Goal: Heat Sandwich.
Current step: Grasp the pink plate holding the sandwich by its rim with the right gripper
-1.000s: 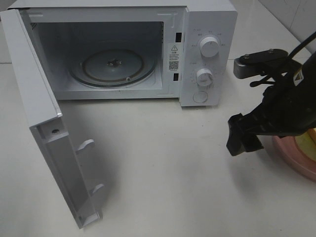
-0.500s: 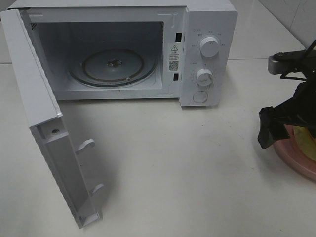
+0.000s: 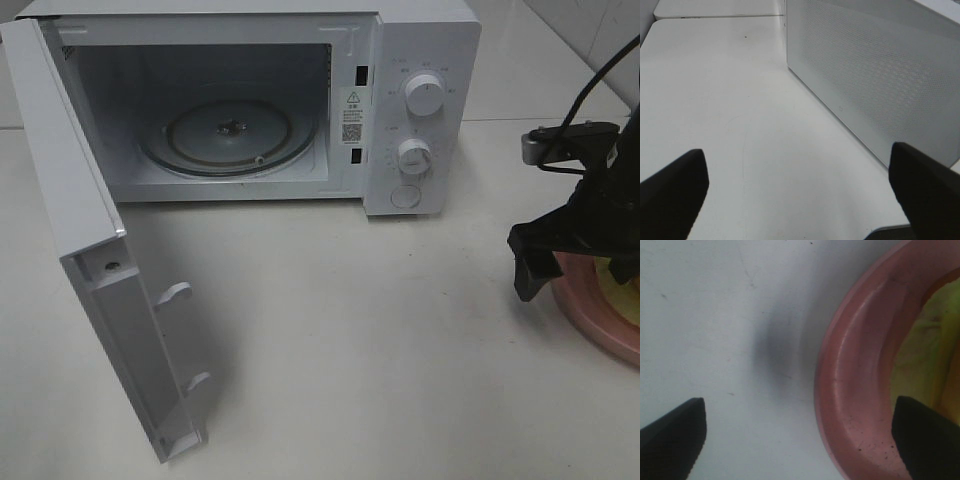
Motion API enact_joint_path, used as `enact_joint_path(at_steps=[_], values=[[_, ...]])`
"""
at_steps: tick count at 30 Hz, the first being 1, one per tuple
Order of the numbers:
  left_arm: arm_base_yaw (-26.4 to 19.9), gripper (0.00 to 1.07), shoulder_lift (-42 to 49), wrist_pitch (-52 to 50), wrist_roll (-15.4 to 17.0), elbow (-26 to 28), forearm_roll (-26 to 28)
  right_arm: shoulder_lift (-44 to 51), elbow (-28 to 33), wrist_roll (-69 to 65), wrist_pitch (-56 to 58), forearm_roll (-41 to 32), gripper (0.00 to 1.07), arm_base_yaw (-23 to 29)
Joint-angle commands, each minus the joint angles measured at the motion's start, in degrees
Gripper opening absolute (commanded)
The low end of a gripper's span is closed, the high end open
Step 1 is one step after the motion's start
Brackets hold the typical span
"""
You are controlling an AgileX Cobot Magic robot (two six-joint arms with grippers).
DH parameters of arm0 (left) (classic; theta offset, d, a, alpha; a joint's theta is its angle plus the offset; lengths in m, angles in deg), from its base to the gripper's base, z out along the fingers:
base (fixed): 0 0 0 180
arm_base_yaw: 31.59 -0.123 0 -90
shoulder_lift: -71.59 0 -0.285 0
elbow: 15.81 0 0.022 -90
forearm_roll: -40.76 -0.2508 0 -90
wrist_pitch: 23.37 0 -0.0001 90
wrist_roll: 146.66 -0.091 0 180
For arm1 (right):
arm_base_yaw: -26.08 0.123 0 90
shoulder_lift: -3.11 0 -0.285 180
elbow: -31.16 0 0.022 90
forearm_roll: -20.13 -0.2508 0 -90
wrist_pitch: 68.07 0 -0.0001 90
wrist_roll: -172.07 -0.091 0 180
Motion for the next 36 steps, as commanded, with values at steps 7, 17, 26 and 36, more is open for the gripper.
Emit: enact_joint_path(at_steps=[7,17,26,36], values=[[0.34,0.92,1.49,-0.46,0.29,-0.17,0.52,-4.58,-0.40,-1.95,-1.15,2.41,0.93,-0.17],[0.34,0.92,1.49,-0.46,0.29,-0.17,0.52,-8.82,-0.40,-2.01,-4.58,2.52,0.92,-0.17],[0.34,0.92,1.49,-0.46,0.29,-0.17,0.52,-10.94,-0.40,-1.95,-6.36,2.86,0.88,-0.17],[0.34,0.92,1.49,-0.46,0.29,-0.17,0.52,-10.94,-0.40,-4.24,-5.67,5.56,0.53,-0.17]])
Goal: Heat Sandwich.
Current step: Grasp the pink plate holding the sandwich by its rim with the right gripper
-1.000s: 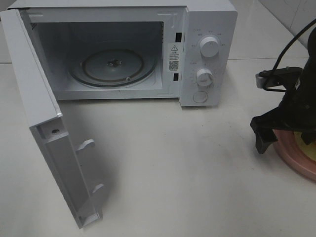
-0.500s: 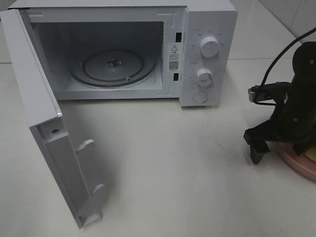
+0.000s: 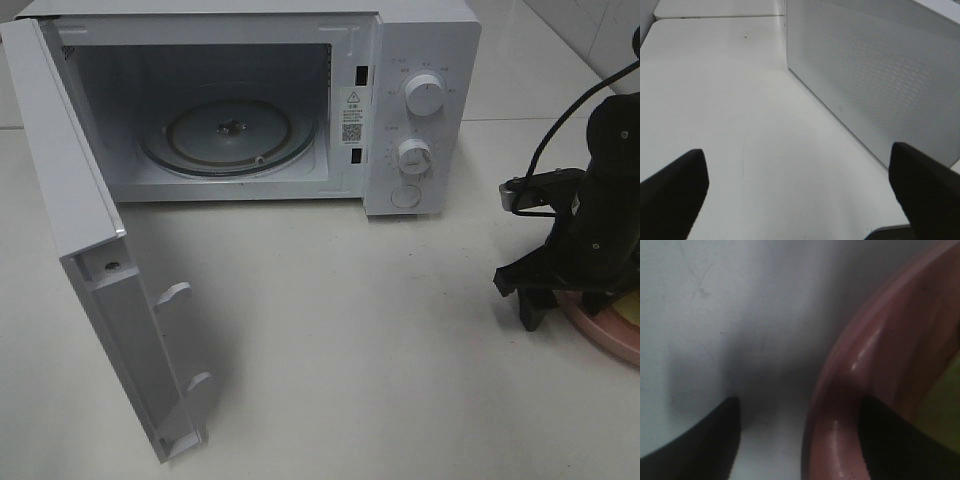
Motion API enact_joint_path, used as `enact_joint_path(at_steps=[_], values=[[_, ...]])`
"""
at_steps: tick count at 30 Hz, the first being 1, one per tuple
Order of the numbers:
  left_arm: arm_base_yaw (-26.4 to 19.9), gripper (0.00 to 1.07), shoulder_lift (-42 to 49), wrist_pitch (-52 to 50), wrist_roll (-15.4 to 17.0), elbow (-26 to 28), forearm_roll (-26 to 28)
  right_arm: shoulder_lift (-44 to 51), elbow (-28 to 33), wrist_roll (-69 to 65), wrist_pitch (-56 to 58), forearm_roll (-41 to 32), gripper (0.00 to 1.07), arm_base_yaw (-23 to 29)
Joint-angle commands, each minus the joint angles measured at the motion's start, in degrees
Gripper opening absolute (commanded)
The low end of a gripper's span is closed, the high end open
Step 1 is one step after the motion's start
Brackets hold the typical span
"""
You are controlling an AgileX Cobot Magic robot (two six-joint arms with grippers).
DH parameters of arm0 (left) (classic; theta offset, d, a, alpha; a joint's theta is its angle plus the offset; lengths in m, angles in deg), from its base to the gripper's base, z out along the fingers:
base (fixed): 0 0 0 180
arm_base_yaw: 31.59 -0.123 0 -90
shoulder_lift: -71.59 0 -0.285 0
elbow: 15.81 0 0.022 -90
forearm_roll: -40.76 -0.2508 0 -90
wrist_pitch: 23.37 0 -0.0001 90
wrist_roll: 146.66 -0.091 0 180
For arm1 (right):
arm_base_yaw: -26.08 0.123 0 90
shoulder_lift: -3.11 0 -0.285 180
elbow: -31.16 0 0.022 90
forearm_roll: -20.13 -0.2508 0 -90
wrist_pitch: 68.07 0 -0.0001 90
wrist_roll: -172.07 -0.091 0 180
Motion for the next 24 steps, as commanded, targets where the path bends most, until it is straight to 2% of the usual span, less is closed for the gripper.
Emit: enact_joint_path(at_steps=[1,2,5,6,7,9,24], values=[[0.34,0.92,1.49,-0.46,0.29,-0.17,0.52,-0.34,-0.17,-2.29,0.46,0.92,0.42,-0.11],[0.34,0.92,1.49,-0.46,0.29,-0.17,0.52,-0.34,-0.17,-2.29,0.46,0.92,0.42,-0.11],[0.34,0.92,1.49,-0.46,0.29,-0.17,0.52,-0.34,-0.17,-2.46,0.57,0.92,0.24,-0.11],[0.34,0.92,1.49,-0.46,0.29,-0.17,0.52,-0.34,-0.17,-2.46,1.09,0.92,0.11,-0.11],[0.34,0.92,1.49,-0.46,0.29,-0.17,0.52,-0.34,-0.17,-2.46,1.09,0.92,0.11,-0.11],[0.34,0.92,1.49,-0.46,0.29,-0.17,0.52,-0.34,-0.17,-2.46,1.20,0.92,0.00,-0.11],[0.34,0.92,1.49,-0.46,0.29,-0.17,0.52,0.06,-0.17,-4.01,2.41,2.81,0.00,0.17]])
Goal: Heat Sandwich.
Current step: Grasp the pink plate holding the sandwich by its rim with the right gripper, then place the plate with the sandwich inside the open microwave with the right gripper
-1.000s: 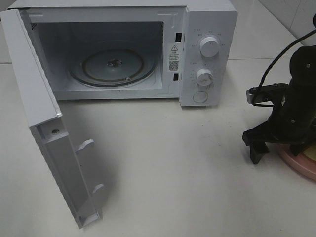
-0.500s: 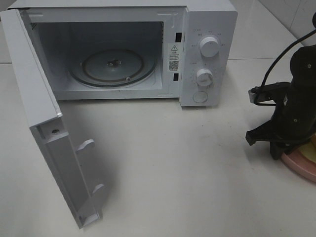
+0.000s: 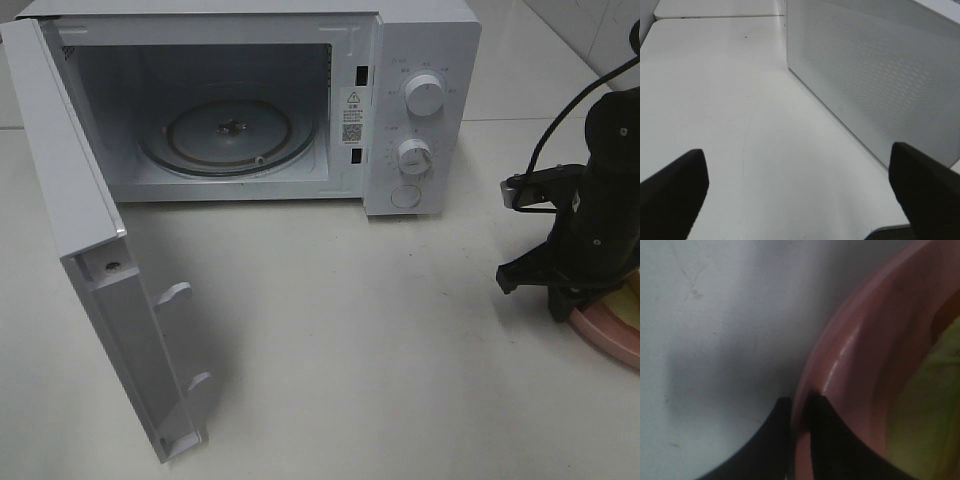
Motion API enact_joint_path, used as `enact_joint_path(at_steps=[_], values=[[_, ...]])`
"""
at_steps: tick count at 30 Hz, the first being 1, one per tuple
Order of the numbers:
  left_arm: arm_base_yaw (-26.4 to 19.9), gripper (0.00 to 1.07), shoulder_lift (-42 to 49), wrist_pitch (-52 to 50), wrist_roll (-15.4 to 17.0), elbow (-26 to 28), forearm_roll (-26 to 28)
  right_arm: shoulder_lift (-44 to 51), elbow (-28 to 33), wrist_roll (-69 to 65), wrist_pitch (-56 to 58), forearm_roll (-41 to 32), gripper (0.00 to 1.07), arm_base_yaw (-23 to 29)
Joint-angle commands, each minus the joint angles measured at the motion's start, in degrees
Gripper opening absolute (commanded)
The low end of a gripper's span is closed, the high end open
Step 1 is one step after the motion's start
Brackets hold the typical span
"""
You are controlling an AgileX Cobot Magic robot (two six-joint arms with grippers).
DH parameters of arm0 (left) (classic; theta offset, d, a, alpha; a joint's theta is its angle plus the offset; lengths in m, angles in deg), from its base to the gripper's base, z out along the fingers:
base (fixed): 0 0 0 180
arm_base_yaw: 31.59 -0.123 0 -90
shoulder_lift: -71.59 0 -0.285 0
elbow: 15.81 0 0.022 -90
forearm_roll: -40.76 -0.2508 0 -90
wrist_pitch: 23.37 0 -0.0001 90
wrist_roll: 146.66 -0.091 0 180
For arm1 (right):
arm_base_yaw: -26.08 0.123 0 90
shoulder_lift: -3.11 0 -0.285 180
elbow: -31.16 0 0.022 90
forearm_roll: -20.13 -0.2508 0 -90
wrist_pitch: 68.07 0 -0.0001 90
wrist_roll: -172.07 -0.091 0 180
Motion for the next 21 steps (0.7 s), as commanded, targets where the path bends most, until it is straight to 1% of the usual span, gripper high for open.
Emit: enact_joint_path(at_steps=[1,7,10,13,21], values=[[0.34,0.92,1.49,-0.46,0.29,-0.17,0.52,0.00,0.34,-2.12,1.32,0.97,0.00,0.11],[0.34,0.92,1.49,-0.46,0.29,-0.17,0.52,0.97,0.34,-4.41,2.86,3.67,0.00,1.32],[0.34,0.92,1.49,-0.46,0.29,-0.17,0.52,1.38,0.34,-6.70,4.58,6.59,0.00,2.98],[0.34,0.92,1.49,-0.46,0.29,-0.17,0.52,1.38,0.34,-6.82,5.50,6.93,0.00,3.50],[0.34,0.92,1.49,-0.46,0.29,-0.17,0.46,1.38,0.34,-8.65,9.57,9.11,0.00,6.99]])
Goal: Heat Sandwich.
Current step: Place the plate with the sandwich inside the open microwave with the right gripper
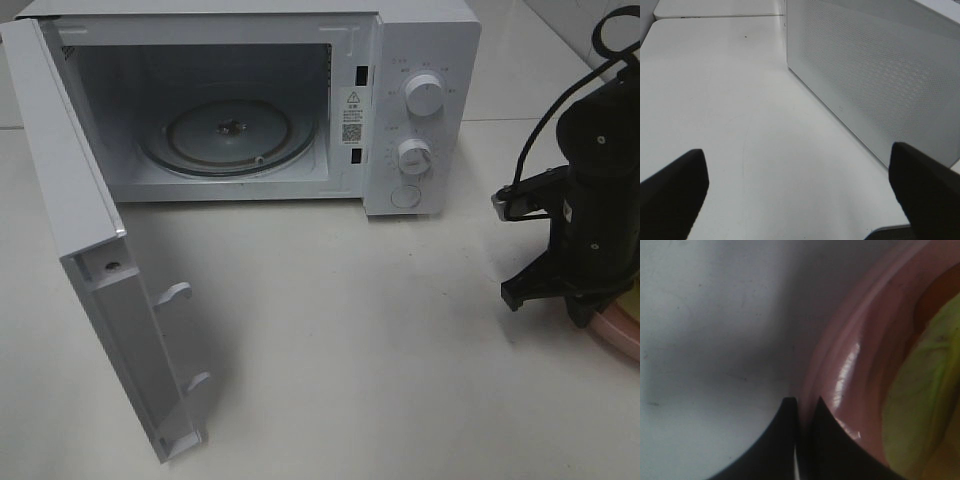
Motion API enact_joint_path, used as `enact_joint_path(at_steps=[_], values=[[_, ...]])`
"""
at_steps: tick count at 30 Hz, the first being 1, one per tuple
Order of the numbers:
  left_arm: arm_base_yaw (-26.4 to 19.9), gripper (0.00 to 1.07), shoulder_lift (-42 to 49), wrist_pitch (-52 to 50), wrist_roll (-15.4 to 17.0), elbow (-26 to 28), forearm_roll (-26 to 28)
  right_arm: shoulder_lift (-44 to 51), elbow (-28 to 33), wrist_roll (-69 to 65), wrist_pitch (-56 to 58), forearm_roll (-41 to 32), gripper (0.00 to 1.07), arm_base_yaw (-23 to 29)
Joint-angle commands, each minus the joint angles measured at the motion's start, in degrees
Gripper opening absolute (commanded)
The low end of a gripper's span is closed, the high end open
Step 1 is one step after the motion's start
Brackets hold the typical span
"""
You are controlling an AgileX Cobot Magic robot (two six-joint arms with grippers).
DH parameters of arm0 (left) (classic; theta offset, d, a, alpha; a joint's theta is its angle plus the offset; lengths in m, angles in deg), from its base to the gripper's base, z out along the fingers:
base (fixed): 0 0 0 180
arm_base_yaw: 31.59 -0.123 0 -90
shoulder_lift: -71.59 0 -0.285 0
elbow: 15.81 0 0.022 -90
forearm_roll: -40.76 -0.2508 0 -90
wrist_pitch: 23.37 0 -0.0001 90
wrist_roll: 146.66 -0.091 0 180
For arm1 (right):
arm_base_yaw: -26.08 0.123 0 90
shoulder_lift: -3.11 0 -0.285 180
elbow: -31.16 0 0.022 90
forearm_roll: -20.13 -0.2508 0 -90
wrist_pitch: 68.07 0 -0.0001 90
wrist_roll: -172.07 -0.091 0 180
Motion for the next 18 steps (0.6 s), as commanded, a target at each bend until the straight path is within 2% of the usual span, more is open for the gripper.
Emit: enact_joint_path(at_steps=[1,18], values=[[0.34,0.92,1.49,-0.46,0.29,-0.17,0.46,0.00,0.34,-1.03,1.72,-0.46,0.00,1.09],[0.34,0.92,1.49,-0.46,0.29,-0.17,0.46,2.23,0.46,-1.78,8.31,0.80,0.00,8.42]])
